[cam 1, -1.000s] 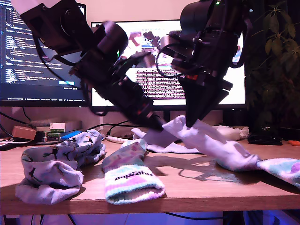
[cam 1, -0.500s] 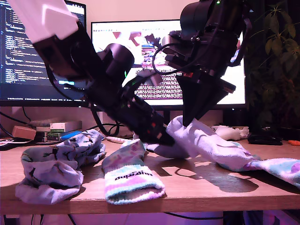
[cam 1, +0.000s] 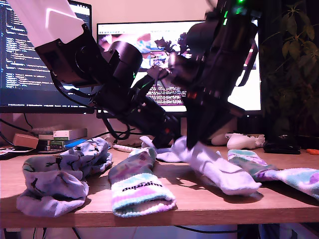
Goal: Pair up the socks based on colour and pattern, by placing them on top of one another
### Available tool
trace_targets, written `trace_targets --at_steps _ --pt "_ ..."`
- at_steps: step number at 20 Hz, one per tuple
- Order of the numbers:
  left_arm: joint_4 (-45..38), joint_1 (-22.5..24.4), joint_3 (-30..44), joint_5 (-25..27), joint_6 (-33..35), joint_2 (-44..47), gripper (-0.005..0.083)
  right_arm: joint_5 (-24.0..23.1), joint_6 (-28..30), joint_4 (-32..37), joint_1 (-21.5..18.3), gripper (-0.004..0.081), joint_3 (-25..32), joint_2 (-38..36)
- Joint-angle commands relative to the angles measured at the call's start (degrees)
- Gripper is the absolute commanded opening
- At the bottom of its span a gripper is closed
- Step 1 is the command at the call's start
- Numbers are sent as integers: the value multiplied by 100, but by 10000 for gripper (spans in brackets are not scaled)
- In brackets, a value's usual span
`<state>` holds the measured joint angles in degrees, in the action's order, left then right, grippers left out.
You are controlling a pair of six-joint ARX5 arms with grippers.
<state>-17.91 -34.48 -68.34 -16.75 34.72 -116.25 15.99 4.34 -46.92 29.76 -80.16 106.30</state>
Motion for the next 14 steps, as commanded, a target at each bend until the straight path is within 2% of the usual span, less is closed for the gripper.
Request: trace_targets --at_steps 1,2,6,8,10,11,14 --pt "13 24 -31 170 48 -17 338 20 -55 37 61 -13 -39 11" --pt "52 44 -42 284 81 31 310 22 -72 39 61 -13 -39 15" --pt "372 184 -87 461 190 439 66 181 -153 35 118 -13 -39 15" --pt "599 291 -114 501 177 623 0 216 -157 37 151 -13 -39 15" --pt "885 407 -114 691 175 767 -19 225 -334 50 186 -11 -39 15" --pt "1014 459 -114 802 164 833 -19 273 -358 57 212 15 -39 15" --pt "1451 581 -114 962 -2 1075 -19 297 -404 140 212 216 -42 15"
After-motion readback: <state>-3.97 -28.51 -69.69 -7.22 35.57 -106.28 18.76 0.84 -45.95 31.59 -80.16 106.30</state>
